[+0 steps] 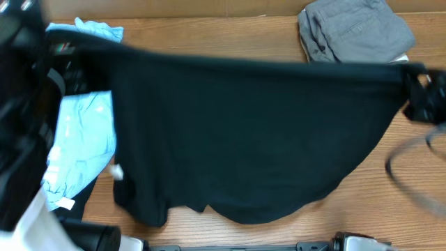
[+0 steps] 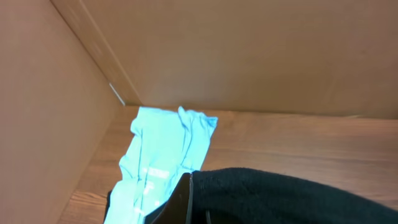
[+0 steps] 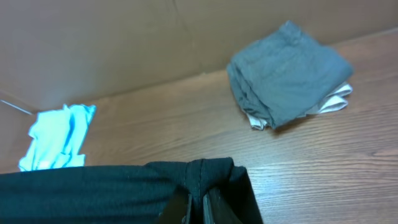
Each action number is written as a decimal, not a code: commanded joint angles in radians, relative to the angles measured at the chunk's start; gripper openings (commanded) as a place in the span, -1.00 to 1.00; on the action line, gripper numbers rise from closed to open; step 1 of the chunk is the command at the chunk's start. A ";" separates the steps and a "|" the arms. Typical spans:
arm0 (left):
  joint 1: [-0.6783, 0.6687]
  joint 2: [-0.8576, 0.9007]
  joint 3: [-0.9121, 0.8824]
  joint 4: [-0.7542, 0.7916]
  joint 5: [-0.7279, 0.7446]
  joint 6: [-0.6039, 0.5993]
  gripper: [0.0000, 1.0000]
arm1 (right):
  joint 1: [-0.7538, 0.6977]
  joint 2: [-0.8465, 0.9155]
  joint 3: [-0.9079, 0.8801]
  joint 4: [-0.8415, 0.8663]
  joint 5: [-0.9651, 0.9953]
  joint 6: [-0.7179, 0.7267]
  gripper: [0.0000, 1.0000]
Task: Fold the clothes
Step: 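Lift the black shirt with both grippers and shake it out in the air, then lay the black shirt flat mid-table with both grippers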
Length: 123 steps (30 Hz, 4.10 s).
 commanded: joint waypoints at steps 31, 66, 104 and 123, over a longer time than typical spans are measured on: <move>0.251 0.478 0.042 0.736 0.159 0.154 -0.92 | 0.016 0.616 0.079 0.807 -0.020 0.001 -0.93; 0.253 0.113 -0.712 -0.061 0.238 -0.051 -0.91 | 0.017 0.438 -0.146 -0.019 0.055 0.027 -0.92; 0.193 -0.404 -1.589 0.111 0.458 -0.260 -0.91 | -0.048 -0.105 -1.227 0.072 0.060 0.261 -0.92; 0.143 -0.550 -1.669 0.203 0.415 -0.415 -0.92 | -0.048 -0.249 -1.241 0.078 0.079 0.370 -0.92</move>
